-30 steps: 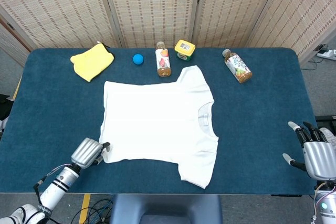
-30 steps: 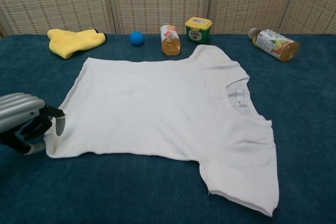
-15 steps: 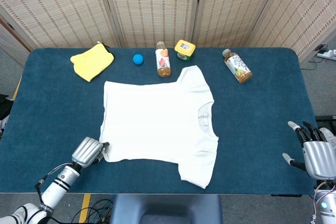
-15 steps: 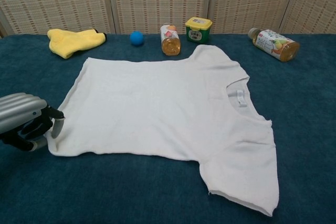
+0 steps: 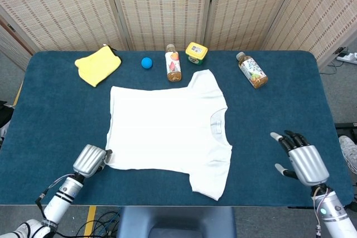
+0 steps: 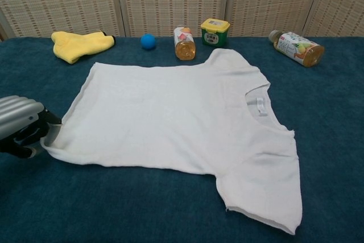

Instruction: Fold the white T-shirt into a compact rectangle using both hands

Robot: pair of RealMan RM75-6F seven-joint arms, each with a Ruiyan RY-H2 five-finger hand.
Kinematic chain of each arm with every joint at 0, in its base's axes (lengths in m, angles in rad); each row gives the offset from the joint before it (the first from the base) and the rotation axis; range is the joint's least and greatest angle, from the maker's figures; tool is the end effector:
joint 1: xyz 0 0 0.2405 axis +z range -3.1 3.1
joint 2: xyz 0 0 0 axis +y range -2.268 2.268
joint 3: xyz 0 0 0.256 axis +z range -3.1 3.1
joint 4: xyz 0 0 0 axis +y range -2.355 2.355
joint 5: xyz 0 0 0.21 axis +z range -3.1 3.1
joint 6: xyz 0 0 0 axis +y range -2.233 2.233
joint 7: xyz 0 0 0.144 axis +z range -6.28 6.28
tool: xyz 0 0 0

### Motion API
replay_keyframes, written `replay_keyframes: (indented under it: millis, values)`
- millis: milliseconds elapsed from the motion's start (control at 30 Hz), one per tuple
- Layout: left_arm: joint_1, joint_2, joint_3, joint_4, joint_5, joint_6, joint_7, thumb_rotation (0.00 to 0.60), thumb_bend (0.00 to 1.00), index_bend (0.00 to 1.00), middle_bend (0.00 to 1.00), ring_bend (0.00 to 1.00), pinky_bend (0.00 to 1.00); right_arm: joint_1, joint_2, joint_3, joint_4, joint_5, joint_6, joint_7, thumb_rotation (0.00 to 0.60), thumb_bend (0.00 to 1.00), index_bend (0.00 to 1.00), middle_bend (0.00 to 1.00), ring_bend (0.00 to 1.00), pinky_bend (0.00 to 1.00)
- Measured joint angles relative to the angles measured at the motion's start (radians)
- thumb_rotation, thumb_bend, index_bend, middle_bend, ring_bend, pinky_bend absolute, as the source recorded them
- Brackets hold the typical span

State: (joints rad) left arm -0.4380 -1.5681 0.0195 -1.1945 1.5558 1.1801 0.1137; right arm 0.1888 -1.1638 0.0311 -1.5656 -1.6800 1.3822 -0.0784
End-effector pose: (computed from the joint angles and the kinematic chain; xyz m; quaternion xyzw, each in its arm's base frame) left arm -0.2678 0.2671 -0.0067 -0.7652 -0.3127 -0.3450 0.4446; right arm -0.2808 -0.2042 0.1226 0.7022 -0.3166 0.3849 0.5084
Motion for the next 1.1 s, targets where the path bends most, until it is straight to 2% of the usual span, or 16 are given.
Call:
replay_keyframes:
  millis: [100, 233, 367, 733, 1100]
  values:
    - [0.005, 0.005, -0.001, -0.016, -0.012, -0.002, 0.014, 0.6, 0.48, 0.66, 0.88, 0.81, 0.92, 0.048, -0.019, -0.014, 0.008, -0.049, -0.054, -0.017, 0.6, 0.19, 0.19, 0.56, 0.6, 0.71]
    - [0.013, 0.014, 0.0, -0.045, -0.024, -0.003, 0.037, 0.6, 0.48, 0.66, 0.88, 0.81, 0.92, 0.105, -0.05, -0.039, 0.026, -0.089, -0.138, -0.016, 0.6, 0.19, 0.24, 0.71, 0.77, 0.87]
    - [0.019, 0.016, -0.002, -0.058, -0.032, 0.0, 0.046, 0.6, 0.48, 0.66, 0.88, 0.81, 0.92, 0.154, -0.106, -0.066, 0.071, -0.108, -0.217, -0.006, 0.6, 0.19, 0.29, 0.78, 0.84, 0.96]
    - [0.019, 0.013, -0.008, -0.061, -0.043, -0.004, 0.047, 0.6, 0.48, 0.66, 0.88, 0.81, 0.92, 0.239, -0.241, -0.087, 0.213, -0.095, -0.32, 0.023, 0.6, 0.19, 0.34, 0.81, 0.9, 1.0]
    - [0.021, 0.009, -0.012, -0.057, -0.049, -0.005, 0.044, 0.6, 0.48, 0.65, 0.88, 0.81, 0.92, 0.281, -0.31, -0.088, 0.3, -0.071, -0.334, 0.048, 0.6, 0.19, 0.4, 0.83, 0.91, 1.0]
